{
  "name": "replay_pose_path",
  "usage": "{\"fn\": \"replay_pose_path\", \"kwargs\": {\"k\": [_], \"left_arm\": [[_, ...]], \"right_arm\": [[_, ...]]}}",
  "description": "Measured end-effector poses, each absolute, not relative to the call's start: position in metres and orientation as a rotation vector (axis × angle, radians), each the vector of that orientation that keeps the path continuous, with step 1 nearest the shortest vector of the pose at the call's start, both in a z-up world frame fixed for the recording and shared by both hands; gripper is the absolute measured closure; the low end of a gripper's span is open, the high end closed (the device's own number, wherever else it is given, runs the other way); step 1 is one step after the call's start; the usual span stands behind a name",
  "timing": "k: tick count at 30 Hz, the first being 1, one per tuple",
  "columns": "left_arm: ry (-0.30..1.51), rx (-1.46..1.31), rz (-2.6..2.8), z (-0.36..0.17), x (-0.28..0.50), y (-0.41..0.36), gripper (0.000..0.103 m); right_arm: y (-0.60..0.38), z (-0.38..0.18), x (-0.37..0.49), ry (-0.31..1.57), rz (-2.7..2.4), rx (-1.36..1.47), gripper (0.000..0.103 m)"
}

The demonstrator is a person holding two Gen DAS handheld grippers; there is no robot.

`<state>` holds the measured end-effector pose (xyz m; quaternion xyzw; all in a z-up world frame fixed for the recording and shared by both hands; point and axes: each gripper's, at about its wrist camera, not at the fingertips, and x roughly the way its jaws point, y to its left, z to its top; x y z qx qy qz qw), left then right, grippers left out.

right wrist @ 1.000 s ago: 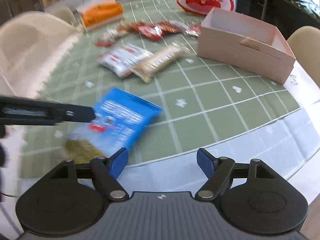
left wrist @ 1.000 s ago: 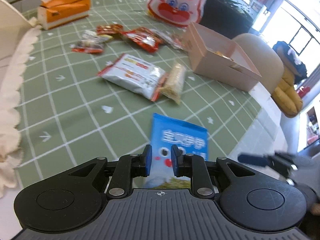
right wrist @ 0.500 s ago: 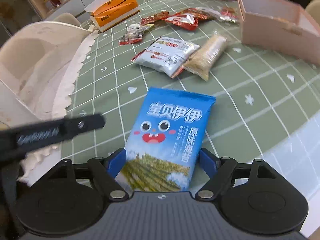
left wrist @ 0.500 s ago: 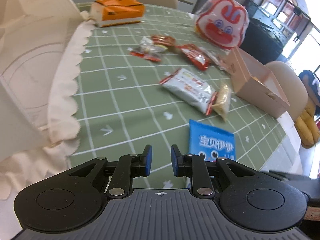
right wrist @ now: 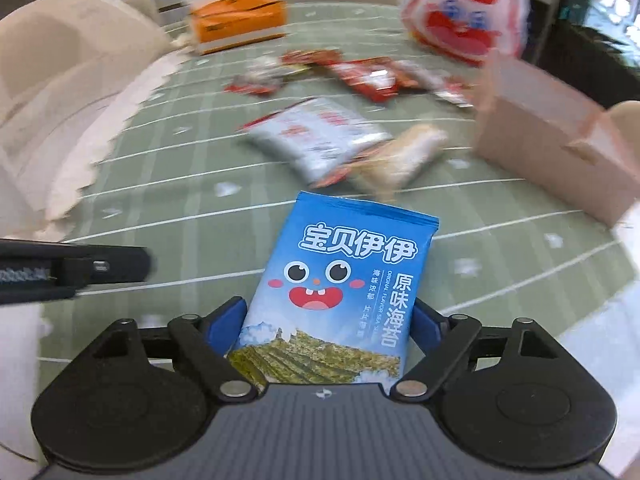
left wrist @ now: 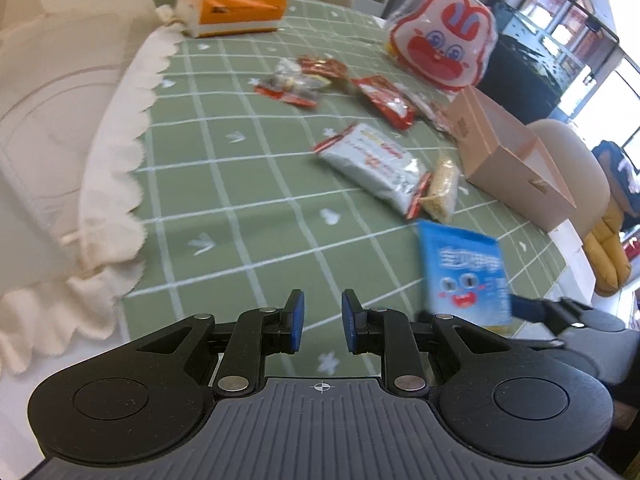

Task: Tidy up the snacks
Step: 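Grasp the blue seaweed bag with the right gripper and lift it, then grasp the clear grain bar bag with the left gripper while the right gripper holds the seaweed bag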

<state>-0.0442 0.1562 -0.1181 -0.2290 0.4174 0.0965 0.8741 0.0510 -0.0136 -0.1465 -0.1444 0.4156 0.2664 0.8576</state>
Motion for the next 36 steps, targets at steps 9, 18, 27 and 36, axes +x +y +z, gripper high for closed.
{"fn": "replay_pose_path", "kwargs": {"k": [9,18,27,36], "left_arm": [[0.772,-0.328,0.007,-0.102,0.021,0.114,0.08],[0.81,-0.053,-0.029,-0.106,0.13,0.067,0.078],[0.91,0.013,-0.012,-0.127,0.164,0.067,0.058],[0.93,-0.05,-0.061,-0.134,0.132,0.066,0.068]], "right_arm": [[-0.123,-0.153,0.107,0.86,0.345,-0.197,0.018],[-0.168,-0.167,0.123,0.87,0.356,-0.112,0.014],[-0.17,-0.172,0.117,0.827,0.383,-0.13,0.006],[-0.171,-0.174,0.116,0.819,0.365,-0.119,0.0]]}}
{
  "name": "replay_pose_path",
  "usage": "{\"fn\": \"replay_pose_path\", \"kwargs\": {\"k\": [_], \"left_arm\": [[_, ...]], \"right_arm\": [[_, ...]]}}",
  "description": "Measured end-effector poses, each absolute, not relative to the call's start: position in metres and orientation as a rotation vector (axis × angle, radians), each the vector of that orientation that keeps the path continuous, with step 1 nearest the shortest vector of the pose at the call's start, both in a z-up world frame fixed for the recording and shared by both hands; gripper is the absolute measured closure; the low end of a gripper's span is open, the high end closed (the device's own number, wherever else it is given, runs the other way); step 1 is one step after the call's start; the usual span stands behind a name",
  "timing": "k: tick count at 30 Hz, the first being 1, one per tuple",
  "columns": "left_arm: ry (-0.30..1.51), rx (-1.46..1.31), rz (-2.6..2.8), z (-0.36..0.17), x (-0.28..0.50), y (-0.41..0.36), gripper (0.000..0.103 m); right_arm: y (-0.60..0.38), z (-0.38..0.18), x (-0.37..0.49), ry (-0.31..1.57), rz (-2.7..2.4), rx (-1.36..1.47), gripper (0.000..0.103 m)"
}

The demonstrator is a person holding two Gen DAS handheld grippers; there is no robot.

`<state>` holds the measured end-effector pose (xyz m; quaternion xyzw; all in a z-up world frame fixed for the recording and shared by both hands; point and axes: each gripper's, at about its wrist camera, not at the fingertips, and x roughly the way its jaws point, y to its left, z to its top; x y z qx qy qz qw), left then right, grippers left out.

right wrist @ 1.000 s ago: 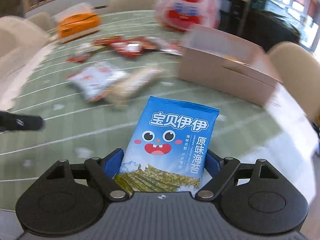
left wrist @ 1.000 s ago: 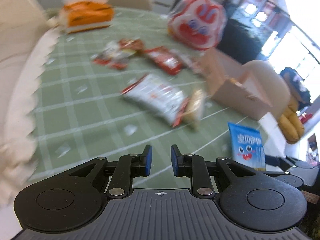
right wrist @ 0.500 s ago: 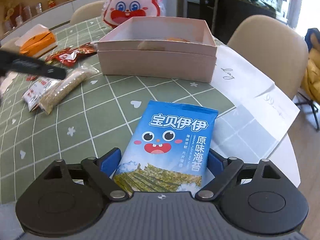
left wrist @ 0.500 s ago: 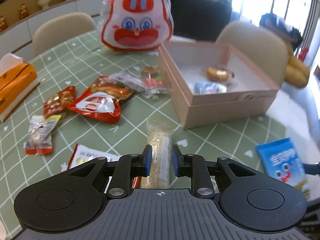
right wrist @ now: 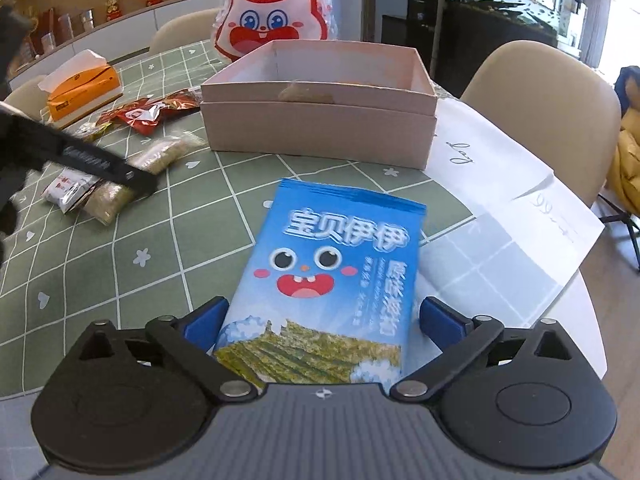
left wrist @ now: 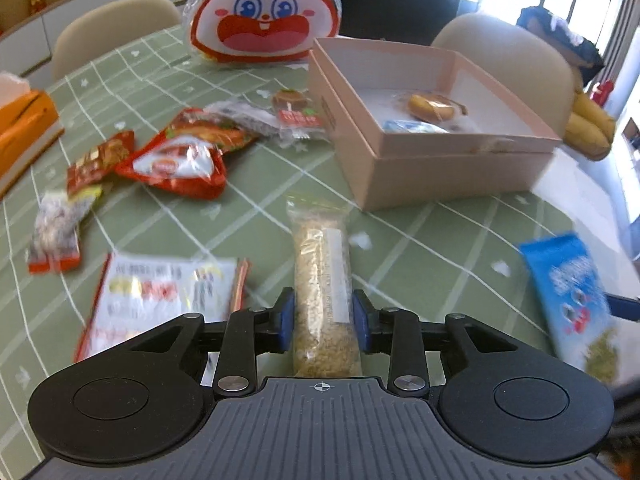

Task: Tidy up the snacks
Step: 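Grasp the clear grain bar bag with the left gripper while the right gripper holds the seaweed bag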

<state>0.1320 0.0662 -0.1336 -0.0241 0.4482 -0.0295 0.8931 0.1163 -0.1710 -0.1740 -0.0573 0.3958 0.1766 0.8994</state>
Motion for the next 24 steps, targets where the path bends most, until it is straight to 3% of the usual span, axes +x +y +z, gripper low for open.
{"fn": "replay_pose_path", "kwargs": {"k": [10,24], "left_arm": [[0.987,-0.147,-0.154,-0.129,0.063,0.043,0.068],[0.984,-0.175,-0.144,-0.134,0.074,0.033,0.067]], "right_arm": [[-0.171,-0.173,0.119,0.839,0.36,-0.122,0.0],[-0.168,-0.168,0.129,0.928,0.351,-0.107,0.002]]}}
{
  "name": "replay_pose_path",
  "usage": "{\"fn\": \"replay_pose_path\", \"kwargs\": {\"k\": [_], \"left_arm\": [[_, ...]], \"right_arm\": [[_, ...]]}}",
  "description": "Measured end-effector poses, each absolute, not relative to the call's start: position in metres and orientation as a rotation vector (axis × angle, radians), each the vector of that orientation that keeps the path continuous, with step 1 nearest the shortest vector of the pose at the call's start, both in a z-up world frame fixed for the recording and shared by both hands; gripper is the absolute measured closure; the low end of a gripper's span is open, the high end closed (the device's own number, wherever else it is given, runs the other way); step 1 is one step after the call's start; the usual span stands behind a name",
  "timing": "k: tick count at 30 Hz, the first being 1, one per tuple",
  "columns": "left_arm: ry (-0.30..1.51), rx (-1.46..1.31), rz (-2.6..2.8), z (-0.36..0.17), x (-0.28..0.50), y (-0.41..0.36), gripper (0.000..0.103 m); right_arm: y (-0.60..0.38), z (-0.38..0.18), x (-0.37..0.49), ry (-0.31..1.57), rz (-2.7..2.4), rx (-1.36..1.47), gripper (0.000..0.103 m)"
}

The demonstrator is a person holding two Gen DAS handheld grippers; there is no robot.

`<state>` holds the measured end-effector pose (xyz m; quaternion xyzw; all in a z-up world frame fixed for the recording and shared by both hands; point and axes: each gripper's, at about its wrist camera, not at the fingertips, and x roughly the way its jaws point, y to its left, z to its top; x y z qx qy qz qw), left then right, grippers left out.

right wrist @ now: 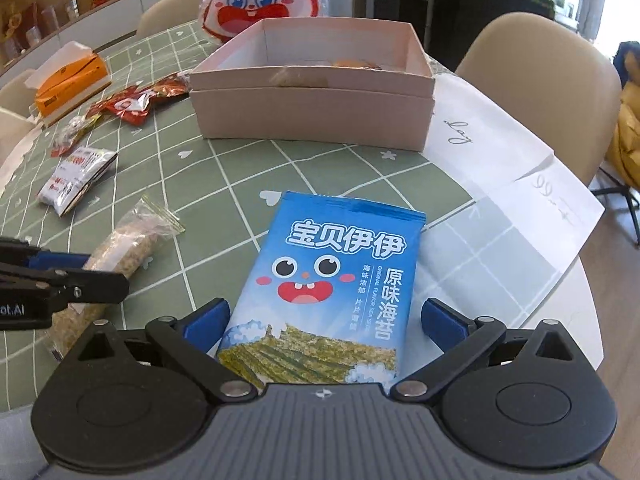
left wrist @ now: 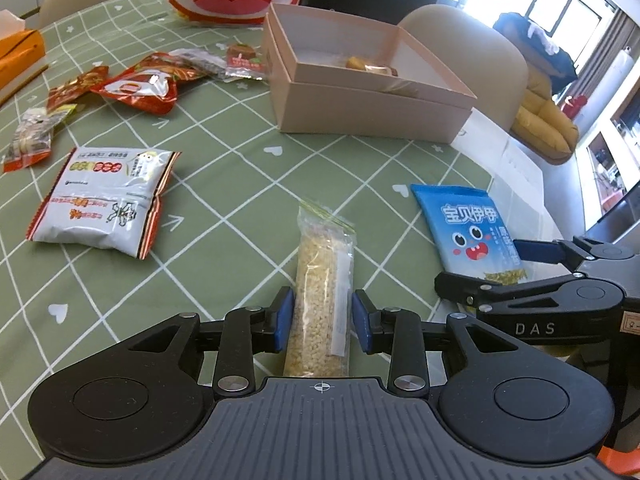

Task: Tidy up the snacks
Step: 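Grasp the clear grain bar bag with the left gripper while the right gripper holds the seaweed bag, then carry both bags over the pink box, lower them in and open both grippers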

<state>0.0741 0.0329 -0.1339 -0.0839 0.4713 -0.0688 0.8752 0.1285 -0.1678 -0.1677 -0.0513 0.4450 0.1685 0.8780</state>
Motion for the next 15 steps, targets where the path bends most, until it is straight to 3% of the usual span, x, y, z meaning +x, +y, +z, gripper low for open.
{"fn": "replay_pose_path", "kwargs": {"k": [6,15], "left_arm": [[0.99,-0.171,-0.123,-0.134,0.073,0.029,0.068],[0.988,-0.248,-0.175,-0.118,0.075,0.017,0.07]], "right_arm": [[-0.167,-0.164,0.124,0.913,0.377,-0.143,0.017],[-0.191,-0.124,0.12,0.857,0.421,-0.104,0.019]]}}
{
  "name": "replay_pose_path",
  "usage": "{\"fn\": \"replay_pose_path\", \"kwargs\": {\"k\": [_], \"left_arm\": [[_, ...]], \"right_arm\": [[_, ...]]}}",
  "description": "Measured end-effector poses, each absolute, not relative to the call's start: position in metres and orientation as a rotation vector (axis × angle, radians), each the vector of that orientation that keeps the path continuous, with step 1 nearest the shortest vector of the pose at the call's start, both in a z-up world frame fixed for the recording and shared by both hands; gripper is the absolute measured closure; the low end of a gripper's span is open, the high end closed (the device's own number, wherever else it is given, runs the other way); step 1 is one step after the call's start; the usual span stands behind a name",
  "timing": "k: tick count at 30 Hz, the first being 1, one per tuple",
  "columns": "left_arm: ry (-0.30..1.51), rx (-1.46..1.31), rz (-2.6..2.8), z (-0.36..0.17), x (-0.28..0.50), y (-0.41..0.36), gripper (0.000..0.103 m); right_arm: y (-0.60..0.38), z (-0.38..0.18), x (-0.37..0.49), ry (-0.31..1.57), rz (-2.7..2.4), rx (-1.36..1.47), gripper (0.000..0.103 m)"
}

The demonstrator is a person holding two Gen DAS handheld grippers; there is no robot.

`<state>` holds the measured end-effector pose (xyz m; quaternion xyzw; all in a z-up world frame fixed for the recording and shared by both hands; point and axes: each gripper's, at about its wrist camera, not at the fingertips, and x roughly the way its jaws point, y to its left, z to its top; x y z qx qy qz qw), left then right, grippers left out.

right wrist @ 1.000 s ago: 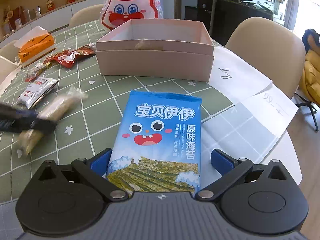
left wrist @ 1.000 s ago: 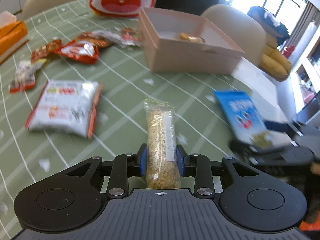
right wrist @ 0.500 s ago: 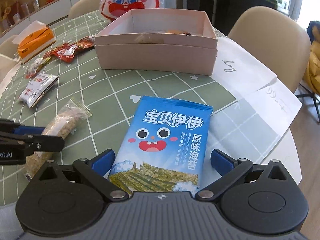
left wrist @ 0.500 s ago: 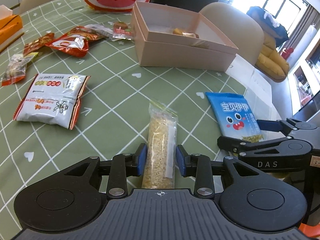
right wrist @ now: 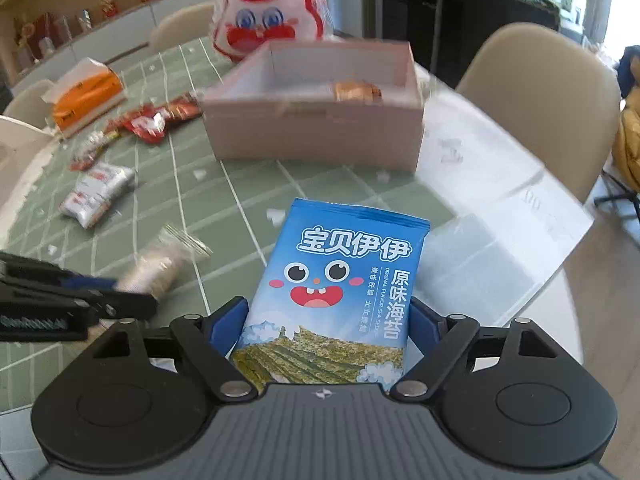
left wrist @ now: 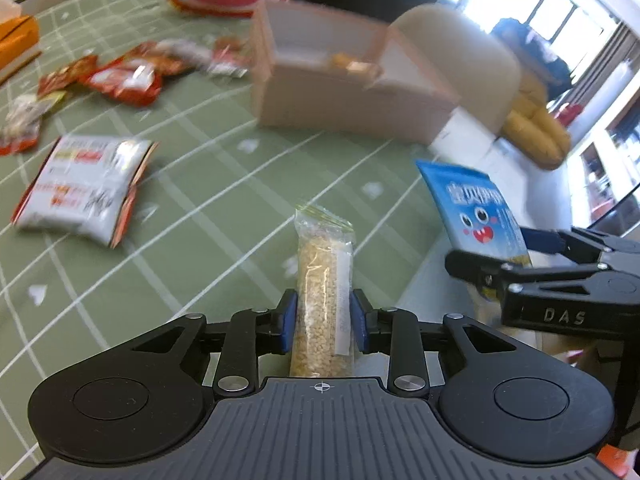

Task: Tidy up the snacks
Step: 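Carry both bags over the pink box, lower them in and open both grippers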

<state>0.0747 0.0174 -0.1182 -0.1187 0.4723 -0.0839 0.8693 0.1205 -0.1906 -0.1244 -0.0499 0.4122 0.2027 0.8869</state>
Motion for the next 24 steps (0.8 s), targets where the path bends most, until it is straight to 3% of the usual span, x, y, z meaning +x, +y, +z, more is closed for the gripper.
{"fn": "replay_pose_path", "kwargs": {"k": [7,13,16,24], "left_arm": [[0.696,-0.274,-0.318,0.013,0.117,0.007,0.07],[0.536,-0.243,-0.278,0.099,0.184,0.011,0.07],[0.577,-0.31,-0.249,0.082,0.22,0.016,0.07],[0.893,-0.422,-0.195,-0.079,0.294,0.005,0.07]], "right_arm": [[-0.211,0.025,0.166,0.51,0.451,-0.142,0.02],[-0.207,0.117,0.246,0.425,0.475,-0.115,0.019],[-0.205,0.115,0.282,0.449,0.471,-0.079,0.019],[-0.203,0.017,0.338,0.664,0.494,-0.08,0.019]]}}
